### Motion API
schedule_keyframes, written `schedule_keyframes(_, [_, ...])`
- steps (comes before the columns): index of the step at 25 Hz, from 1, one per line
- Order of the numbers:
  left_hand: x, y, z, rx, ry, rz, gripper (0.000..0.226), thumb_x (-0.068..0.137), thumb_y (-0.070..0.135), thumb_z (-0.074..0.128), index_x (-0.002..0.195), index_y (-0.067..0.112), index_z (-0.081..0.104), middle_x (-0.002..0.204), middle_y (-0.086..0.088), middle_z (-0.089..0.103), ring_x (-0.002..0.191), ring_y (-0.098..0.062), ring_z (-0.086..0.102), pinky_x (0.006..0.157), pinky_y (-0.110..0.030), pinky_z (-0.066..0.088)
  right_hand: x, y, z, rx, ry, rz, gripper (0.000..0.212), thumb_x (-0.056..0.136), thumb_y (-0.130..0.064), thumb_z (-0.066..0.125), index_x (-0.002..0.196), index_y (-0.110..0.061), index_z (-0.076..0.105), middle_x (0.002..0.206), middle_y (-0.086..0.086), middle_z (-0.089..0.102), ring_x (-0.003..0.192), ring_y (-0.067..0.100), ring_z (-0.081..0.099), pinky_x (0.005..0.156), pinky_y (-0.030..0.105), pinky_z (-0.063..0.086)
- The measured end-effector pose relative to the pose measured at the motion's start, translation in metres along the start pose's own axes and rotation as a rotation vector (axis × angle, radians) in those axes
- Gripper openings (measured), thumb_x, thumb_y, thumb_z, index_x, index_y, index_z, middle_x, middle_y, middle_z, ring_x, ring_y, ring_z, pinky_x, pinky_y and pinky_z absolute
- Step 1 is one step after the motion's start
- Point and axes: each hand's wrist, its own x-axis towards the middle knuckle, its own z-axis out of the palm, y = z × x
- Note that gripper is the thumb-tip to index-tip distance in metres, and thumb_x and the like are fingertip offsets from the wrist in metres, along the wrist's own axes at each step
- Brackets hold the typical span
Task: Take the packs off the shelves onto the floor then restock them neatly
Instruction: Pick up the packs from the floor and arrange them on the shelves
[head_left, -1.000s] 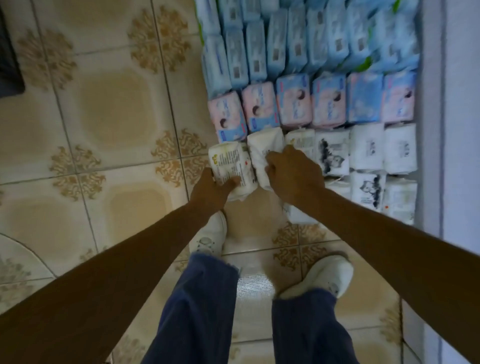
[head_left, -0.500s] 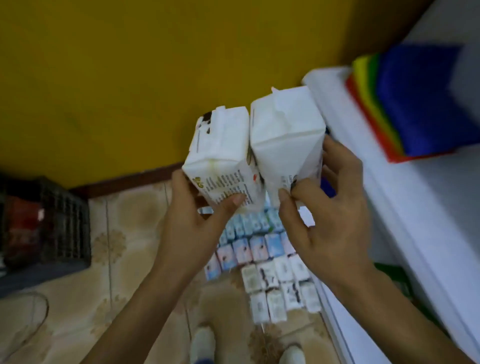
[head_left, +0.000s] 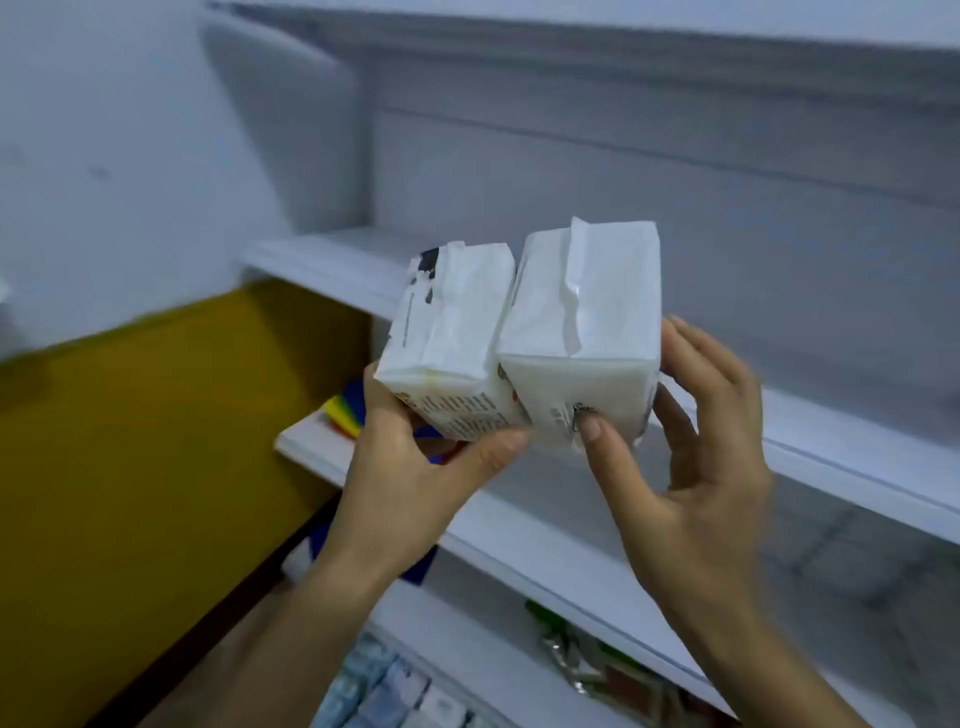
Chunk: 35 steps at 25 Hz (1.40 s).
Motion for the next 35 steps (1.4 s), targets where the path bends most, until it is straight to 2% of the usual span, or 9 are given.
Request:
schedule_keyframes(6, [-0.042,0.099,0.151,-0.106,-0.263,0.164,0.086,0.06,0.047,0.081,0.133,0.024,0.042,0.118,0.016,0.063,0.108,-0.005,0.062,0.078,-0.032,0.059,-0.006,-0.036,-0.198,-0.288,0.154,-0.199,0.058,0.079,-0.023,0.072,0.127,-0.015,0.042,0.135,0.019,0.039,0.133,0.03,0.037,0.106,0.047,0.039])
schedule_keyframes(9, [-0.088,0.134,0.223,-0.103,-0.385,0.182,0.084,0.059,0.055,0.081,0.13,0.03,0.043,0.111,0.017,0.065,0.102,-0.006,0.064,0.074,-0.04,0.06,-0.031,-0.055,-0.299,-0.369,0.139,-0.147,0.066,0.081,-0.028,0.07,0.136,-0.008,0.038,0.141,0.019,0.037,0.134,0.033,0.037,0.102,0.054,0.041])
schedule_keyframes(13, [-0.15,0.163,0.298,-0.075,-0.599,0.204,0.075,0.058,0.058,0.08,0.121,0.038,0.044,0.104,0.02,0.066,0.096,-0.005,0.065,0.066,-0.025,0.056,-0.072,-0.082,-0.403,-0.429,0.119,-0.017,0.089,0.075,-0.04,0.073,0.144,-0.007,0.029,0.142,0.01,0.037,0.13,0.026,0.043,0.096,0.046,0.05])
schedule_keyframes(18, [-0.206,0.178,0.36,-0.231,-0.798,0.067,0.067,0.065,0.049,0.08,0.11,0.017,0.042,0.105,0.009,0.07,0.089,-0.024,0.069,0.066,-0.028,0.058,-0.117,-0.105,-0.483,-0.188,0.262,0.274,0.065,0.077,-0.027,0.077,0.13,-0.03,0.041,0.112,-0.016,0.062,0.102,0.008,0.064,0.072,0.02,0.056])
schedule_keyframes(21, [-0.216,0.184,0.39,-0.084,-0.746,0.13,0.068,0.057,0.061,0.08,0.1,0.022,0.044,0.098,0.01,0.07,0.084,-0.028,0.066,0.064,-0.038,0.059,-0.135,-0.096,-0.509,-0.154,0.303,0.394,0.063,0.077,-0.023,0.072,0.132,-0.025,0.042,0.108,-0.017,0.064,0.098,0.004,0.065,0.068,0.017,0.055])
schedule_keyframes(24, [-0.208,0.177,0.417,0.12,-0.61,0.292,0.06,0.052,0.068,0.075,0.09,0.037,0.039,0.101,0.016,0.059,0.095,-0.006,0.057,0.072,-0.022,0.048,-0.139,-0.073,-0.527,-0.191,0.369,0.449,0.064,0.073,-0.026,0.071,0.132,-0.025,0.043,0.108,-0.01,0.063,0.093,0.003,0.065,0.066,0.016,0.054])
schedule_keyframes(27, [-0.191,0.156,0.452,0.14,-0.603,0.316,0.062,0.06,0.044,0.085,0.094,0.036,0.034,0.104,0.019,0.053,0.101,-0.001,0.054,0.074,-0.021,0.047,-0.135,-0.041,-0.546,-0.261,0.417,0.468,0.069,0.069,-0.03,0.073,0.131,-0.031,0.044,0.11,-0.011,0.06,0.093,0.003,0.063,0.066,0.016,0.053])
schedule_keyframes(31, [-0.148,0.12,0.52,0.194,-0.6,0.386,0.069,0.054,0.045,0.076,0.107,0.041,0.031,0.109,0.018,0.05,0.104,-0.011,0.051,0.084,-0.037,0.048,-0.118,0.011,-0.578,-0.406,0.427,0.501,0.079,0.067,-0.031,0.078,0.136,-0.035,0.04,0.114,-0.024,0.056,0.098,-0.003,0.059,0.069,0.016,0.054])
schedule_keyframes(35, [-0.093,0.075,0.604,0.197,-0.648,0.347,0.072,0.064,0.037,0.082,0.121,0.025,0.04,0.115,0.009,0.051,0.106,-0.014,0.05,0.089,-0.035,0.046,-0.086,0.07,-0.614,-0.453,0.433,0.526,0.074,0.072,-0.017,0.081,0.133,-0.033,0.041,0.11,-0.027,0.058,0.096,-0.004,0.061,0.067,0.018,0.055])
